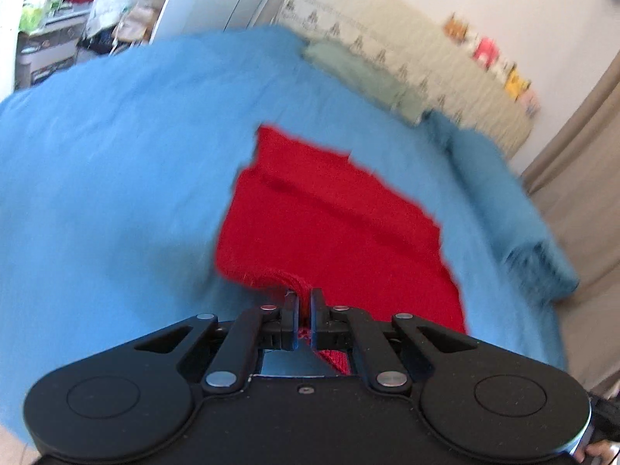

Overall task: Fold small clothes
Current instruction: 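Lift the hem with both grippers and fold it toward the collar, release, then raise both open grippers above the folded red sweater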

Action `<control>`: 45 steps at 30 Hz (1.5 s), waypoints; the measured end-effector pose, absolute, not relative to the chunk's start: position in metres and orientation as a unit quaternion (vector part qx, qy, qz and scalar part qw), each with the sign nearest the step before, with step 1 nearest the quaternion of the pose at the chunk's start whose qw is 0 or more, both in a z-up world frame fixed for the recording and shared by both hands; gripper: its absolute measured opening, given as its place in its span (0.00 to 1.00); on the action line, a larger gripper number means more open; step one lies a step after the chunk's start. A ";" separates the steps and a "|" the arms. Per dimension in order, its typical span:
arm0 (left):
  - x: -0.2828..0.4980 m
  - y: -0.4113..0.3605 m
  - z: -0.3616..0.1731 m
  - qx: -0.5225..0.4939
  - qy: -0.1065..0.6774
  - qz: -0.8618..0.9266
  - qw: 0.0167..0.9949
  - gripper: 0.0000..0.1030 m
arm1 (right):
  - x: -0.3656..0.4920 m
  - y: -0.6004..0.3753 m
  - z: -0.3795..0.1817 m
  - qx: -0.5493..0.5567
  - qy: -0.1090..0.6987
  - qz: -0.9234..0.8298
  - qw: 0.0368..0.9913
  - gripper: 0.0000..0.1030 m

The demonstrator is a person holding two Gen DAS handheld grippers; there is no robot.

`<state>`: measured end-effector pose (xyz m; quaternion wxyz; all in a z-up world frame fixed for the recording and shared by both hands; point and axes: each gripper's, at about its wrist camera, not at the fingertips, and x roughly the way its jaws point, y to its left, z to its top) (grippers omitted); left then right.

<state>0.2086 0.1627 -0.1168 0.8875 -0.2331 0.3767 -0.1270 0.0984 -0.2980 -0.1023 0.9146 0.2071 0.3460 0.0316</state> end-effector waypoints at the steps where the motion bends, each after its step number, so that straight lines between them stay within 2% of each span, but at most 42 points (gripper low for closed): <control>1: 0.218 0.162 -0.110 -0.239 0.369 -0.129 0.889 0.04 | 0.108 -0.301 -0.093 0.210 0.337 0.033 0.917 0.19; 8: 0.315 0.156 -0.075 -0.285 0.312 -0.125 0.898 0.04 | 0.206 -0.323 -0.046 0.222 0.291 0.028 0.930 0.19; 14: 0.428 0.150 -0.079 -0.303 0.288 -0.103 0.902 0.04 | 0.327 -0.341 -0.042 0.200 0.270 0.013 0.942 0.19; 17: 0.491 0.141 -0.099 -0.313 0.286 -0.094 0.901 0.04 | 0.392 -0.341 -0.060 0.173 0.273 0.008 0.946 0.19; 22: 0.567 0.124 -0.156 -0.307 0.302 -0.072 0.900 0.04 | 0.484 -0.356 -0.117 0.192 0.280 -0.011 0.940 0.18; 26: 0.600 0.115 -0.199 -0.315 0.319 -0.061 0.892 0.04 | 0.536 -0.365 -0.173 0.197 0.303 -0.034 0.932 0.18; 30: 0.609 0.105 -0.221 -0.292 0.327 -0.054 0.897 0.06 | 0.551 -0.366 -0.208 0.172 0.309 -0.038 0.935 0.20; 31: 0.609 0.106 -0.224 -0.289 0.326 -0.052 0.898 0.17 | 0.553 -0.367 -0.212 0.176 0.308 -0.036 0.934 0.22; 32: 0.608 0.106 -0.224 -0.287 0.323 -0.049 0.901 0.29 | 0.552 -0.368 -0.214 0.177 0.307 -0.037 0.934 0.32; 33: 0.607 0.107 -0.223 -0.282 0.315 -0.044 0.905 0.59 | 0.551 -0.367 -0.214 0.173 0.305 -0.039 0.936 0.58; 34: 0.605 0.106 -0.218 -0.279 0.305 -0.037 0.910 0.81 | 0.550 -0.366 -0.211 0.164 0.297 -0.044 0.940 0.71; 35: 0.599 0.108 -0.211 -0.275 0.289 -0.032 0.916 0.87 | 0.546 -0.364 -0.206 0.152 0.283 -0.049 0.946 0.84; 36: 0.596 0.109 -0.203 -0.267 0.275 -0.032 0.923 0.89 | 0.539 -0.361 -0.199 0.139 0.269 -0.053 0.951 0.86; 39: 0.572 0.105 -0.175 -0.207 0.251 -0.054 0.944 0.89 | 0.521 -0.354 -0.178 0.126 0.257 -0.034 0.958 0.86; 41: 0.553 0.094 -0.167 -0.158 0.257 -0.086 0.949 0.94 | 0.504 -0.345 -0.169 0.129 0.253 -0.008 0.959 0.86; 45: 0.525 0.072 -0.192 -0.109 0.316 -0.141 0.932 0.95 | 0.476 -0.312 -0.186 0.132 0.298 0.034 0.945 0.87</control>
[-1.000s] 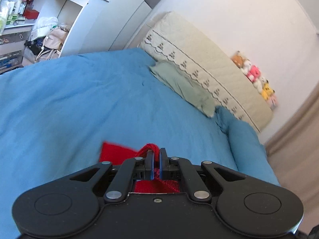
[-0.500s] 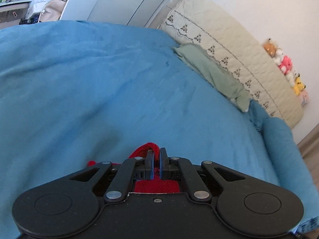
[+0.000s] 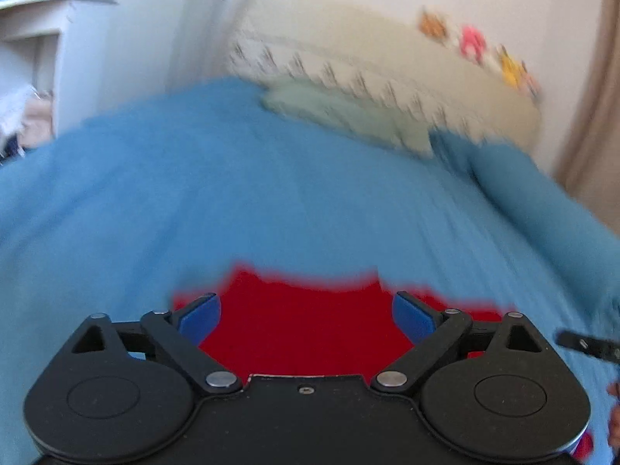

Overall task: Fold small clothes
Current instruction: 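Raise both open grippers above the folded red sweater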

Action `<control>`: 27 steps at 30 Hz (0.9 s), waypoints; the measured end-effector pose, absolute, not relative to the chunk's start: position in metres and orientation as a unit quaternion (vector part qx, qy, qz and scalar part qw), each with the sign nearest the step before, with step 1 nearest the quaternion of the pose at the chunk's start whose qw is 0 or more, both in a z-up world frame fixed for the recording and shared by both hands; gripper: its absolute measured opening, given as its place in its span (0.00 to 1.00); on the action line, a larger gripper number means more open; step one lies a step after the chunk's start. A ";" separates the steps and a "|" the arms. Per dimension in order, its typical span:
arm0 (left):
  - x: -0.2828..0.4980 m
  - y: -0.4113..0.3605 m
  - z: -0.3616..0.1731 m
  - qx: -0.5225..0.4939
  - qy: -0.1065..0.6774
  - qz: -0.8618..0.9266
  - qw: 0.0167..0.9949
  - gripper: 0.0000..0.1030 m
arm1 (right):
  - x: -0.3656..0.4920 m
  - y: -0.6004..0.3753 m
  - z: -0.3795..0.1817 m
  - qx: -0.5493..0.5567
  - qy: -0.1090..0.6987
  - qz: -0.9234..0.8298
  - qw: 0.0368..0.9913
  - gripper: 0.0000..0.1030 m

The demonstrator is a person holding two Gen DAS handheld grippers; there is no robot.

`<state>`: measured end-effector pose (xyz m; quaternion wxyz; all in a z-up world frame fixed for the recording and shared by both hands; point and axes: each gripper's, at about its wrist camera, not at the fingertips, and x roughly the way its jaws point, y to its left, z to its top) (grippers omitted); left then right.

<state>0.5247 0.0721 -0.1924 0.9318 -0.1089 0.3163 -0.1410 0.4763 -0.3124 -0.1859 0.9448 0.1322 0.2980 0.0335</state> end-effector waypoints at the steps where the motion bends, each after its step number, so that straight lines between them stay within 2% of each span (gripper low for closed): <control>1: 0.520 0.068 -0.204 -0.099 0.331 -0.140 0.928 0.95 | 0.472 -0.305 -0.195 0.127 0.309 0.035 0.942 0.87; 4: 0.514 0.065 -0.236 -0.079 0.372 -0.124 0.916 0.94 | 0.469 -0.289 -0.225 0.117 0.345 0.018 0.931 0.87; 6: 0.506 0.065 -0.249 -0.059 0.366 -0.124 0.921 0.95 | 0.470 -0.285 -0.239 0.111 0.350 0.003 0.930 0.87; 10: 0.503 0.049 -0.248 -0.016 0.369 -0.110 0.923 0.96 | 0.475 -0.272 -0.243 0.070 0.352 -0.009 0.933 0.88; 15: 0.473 0.047 -0.229 -0.025 0.343 -0.131 0.930 0.99 | 0.447 -0.266 -0.220 0.066 0.327 0.004 0.943 0.89; 19: 0.468 0.051 -0.254 -0.012 0.380 -0.110 0.918 1.00 | 0.428 -0.265 -0.231 0.048 0.350 -0.024 0.935 0.89; 20: 0.461 0.054 -0.259 -0.001 0.365 -0.117 0.923 1.00 | 0.427 -0.268 -0.241 0.049 0.361 -0.035 0.930 0.89; 22: 0.455 0.052 -0.261 0.024 0.367 -0.114 0.923 1.00 | 0.419 -0.276 -0.250 0.058 0.347 -0.033 0.936 0.88; 27: 0.453 0.061 -0.257 0.000 0.384 -0.100 0.918 1.00 | 0.407 -0.281 -0.249 0.056 0.349 -0.070 0.933 0.89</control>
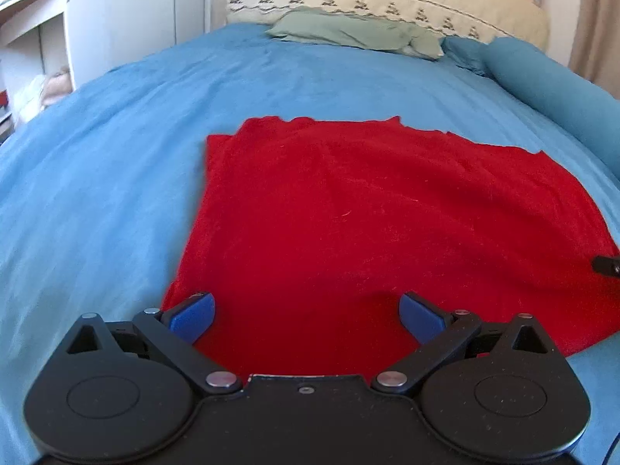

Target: Fold small clothes

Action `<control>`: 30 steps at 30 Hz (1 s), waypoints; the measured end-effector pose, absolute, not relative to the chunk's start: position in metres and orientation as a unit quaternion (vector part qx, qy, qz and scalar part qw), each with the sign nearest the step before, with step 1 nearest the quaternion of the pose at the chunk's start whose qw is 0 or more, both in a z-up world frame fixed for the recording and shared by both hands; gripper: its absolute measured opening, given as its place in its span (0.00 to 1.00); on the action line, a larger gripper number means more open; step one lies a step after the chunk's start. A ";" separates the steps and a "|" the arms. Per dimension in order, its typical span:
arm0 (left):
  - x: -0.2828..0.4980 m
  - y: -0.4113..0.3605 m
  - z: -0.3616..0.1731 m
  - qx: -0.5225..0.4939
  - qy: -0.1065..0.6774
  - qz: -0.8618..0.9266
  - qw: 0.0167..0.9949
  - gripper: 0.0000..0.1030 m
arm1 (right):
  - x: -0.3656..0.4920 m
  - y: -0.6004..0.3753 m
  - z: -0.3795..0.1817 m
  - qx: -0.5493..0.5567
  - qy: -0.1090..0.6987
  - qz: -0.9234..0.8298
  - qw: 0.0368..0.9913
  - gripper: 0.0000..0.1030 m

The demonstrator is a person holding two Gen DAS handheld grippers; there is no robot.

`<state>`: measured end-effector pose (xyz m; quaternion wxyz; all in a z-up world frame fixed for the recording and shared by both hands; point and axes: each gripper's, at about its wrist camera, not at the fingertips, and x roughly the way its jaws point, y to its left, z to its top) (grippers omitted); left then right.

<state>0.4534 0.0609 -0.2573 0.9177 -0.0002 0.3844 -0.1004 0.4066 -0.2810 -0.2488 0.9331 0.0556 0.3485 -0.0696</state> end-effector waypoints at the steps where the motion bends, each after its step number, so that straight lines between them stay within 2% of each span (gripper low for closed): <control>1: 0.453 0.058 -0.254 0.010 0.390 -0.099 0.916 1.00 | 0.404 -0.284 -0.248 0.061 0.352 -0.068 0.932 0.89; 6: 0.427 0.054 -0.216 0.005 0.373 -0.105 0.922 1.00 | 0.377 -0.296 -0.211 0.073 0.334 -0.060 0.938 0.92; 11: 0.409 0.032 -0.195 -0.025 0.363 -0.162 0.917 1.00 | 0.345 -0.321 -0.204 0.161 0.367 -0.086 0.912 0.93; 20: 0.434 -0.024 -0.211 -0.044 0.367 -0.147 0.918 0.99 | 0.322 -0.331 -0.229 0.255 0.362 -0.112 0.889 0.89; 24: 0.455 -0.039 -0.222 -0.034 0.366 -0.117 0.923 0.91 | 0.329 -0.327 -0.230 0.290 0.348 -0.096 0.886 0.84; 30: 0.490 -0.040 -0.215 -0.064 0.337 -0.081 0.936 0.91 | 0.344 -0.326 -0.237 0.320 0.327 -0.105 0.883 0.82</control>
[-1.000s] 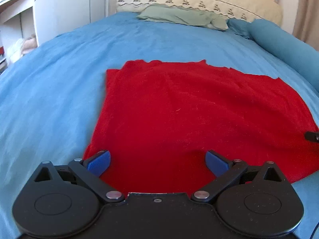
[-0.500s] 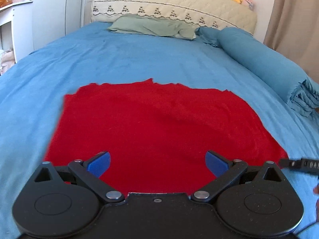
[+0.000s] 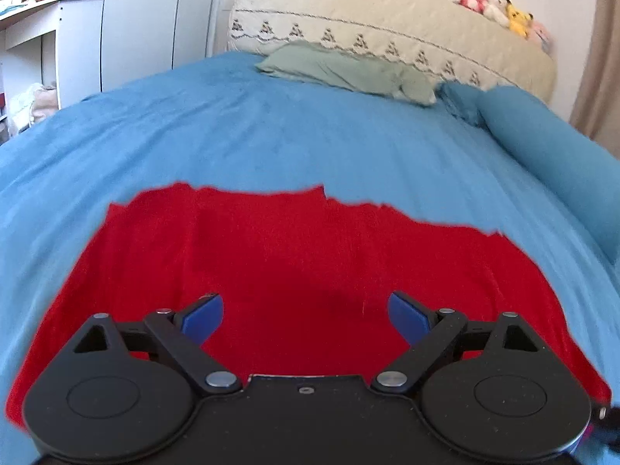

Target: Fold small clothes

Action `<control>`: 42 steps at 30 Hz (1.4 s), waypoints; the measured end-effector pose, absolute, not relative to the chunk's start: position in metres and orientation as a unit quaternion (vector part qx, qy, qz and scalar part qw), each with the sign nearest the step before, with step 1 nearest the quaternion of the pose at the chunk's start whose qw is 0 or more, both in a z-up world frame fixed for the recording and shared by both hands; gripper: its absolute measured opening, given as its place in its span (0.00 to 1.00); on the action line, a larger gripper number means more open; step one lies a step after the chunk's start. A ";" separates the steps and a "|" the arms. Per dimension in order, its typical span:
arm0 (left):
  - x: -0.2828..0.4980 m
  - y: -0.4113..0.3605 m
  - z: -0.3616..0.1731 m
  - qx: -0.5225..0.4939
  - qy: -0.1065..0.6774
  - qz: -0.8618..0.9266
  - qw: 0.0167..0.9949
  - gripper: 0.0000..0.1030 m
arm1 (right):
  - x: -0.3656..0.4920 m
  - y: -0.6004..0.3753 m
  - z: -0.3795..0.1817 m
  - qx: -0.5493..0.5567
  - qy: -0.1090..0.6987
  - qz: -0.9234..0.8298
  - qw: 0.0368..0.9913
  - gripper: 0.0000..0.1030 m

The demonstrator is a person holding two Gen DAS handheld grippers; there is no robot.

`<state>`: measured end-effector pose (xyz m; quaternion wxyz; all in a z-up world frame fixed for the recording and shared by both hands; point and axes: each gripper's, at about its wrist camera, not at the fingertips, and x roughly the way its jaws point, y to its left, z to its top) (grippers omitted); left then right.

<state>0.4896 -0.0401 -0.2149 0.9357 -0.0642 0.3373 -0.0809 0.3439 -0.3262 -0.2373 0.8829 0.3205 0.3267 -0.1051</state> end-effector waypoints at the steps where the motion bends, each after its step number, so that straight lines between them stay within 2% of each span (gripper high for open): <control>1: 0.496 -0.041 -0.215 -0.063 0.338 -0.078 0.936 0.91 | 0.347 -0.325 -0.238 0.322 0.324 -0.106 0.883 0.81; 5: 0.523 -0.051 -0.231 -0.034 0.374 -0.057 0.925 0.90 | 0.356 -0.321 -0.243 0.320 0.312 -0.116 0.887 0.71; 7: 0.530 -0.054 -0.245 -0.014 0.397 -0.042 0.917 0.91 | 0.358 -0.320 -0.244 0.320 0.308 -0.127 0.887 0.56; 8: 0.528 -0.057 -0.248 0.001 0.392 -0.041 0.919 0.92 | 0.357 -0.319 -0.244 0.321 0.307 -0.131 0.886 0.38; 9: 0.527 -0.061 -0.251 0.021 0.387 -0.037 0.921 0.93 | 0.358 -0.320 -0.244 0.327 0.309 -0.126 0.884 0.31; 12: 0.529 -0.064 -0.247 0.028 0.400 -0.030 0.916 0.93 | 0.358 -0.320 -0.239 0.339 0.301 -0.119 0.883 0.28; 14: 0.528 -0.054 -0.236 0.005 0.413 -0.039 0.910 0.90 | 0.360 -0.316 -0.228 0.340 0.288 -0.108 0.889 0.28; 18: 0.504 -0.018 -0.210 -0.014 0.388 -0.055 0.920 0.89 | 0.380 -0.289 -0.191 0.326 0.258 -0.063 0.907 0.27; 25: 0.463 0.094 -0.190 -0.101 0.380 -0.085 0.916 0.90 | 0.445 -0.149 -0.136 0.212 0.242 0.100 0.942 0.24; 28: 0.443 0.141 -0.196 -0.136 0.376 -0.067 0.914 0.89 | 0.463 -0.082 -0.144 0.164 0.263 0.188 0.932 0.24; 32: 0.422 0.179 -0.214 -0.161 0.389 -0.054 0.905 0.89 | 0.480 -0.017 -0.184 0.114 0.314 0.232 0.914 0.23; 38: 0.412 0.188 -0.227 -0.158 0.393 -0.057 0.904 0.89 | 0.491 -0.003 -0.225 0.111 0.355 0.225 0.901 0.24; 40: 0.409 0.190 -0.226 -0.157 0.390 -0.059 0.905 0.89 | 0.486 -0.005 -0.222 0.106 0.354 0.237 0.899 0.29; 41: 0.409 0.192 -0.225 -0.157 0.389 -0.061 0.906 0.89 | 0.488 -0.009 -0.216 0.110 0.351 0.242 0.898 0.35; 42: 0.407 0.193 -0.224 -0.158 0.385 -0.063 0.907 0.89 | 0.482 -0.014 -0.211 0.120 0.345 0.252 0.896 0.53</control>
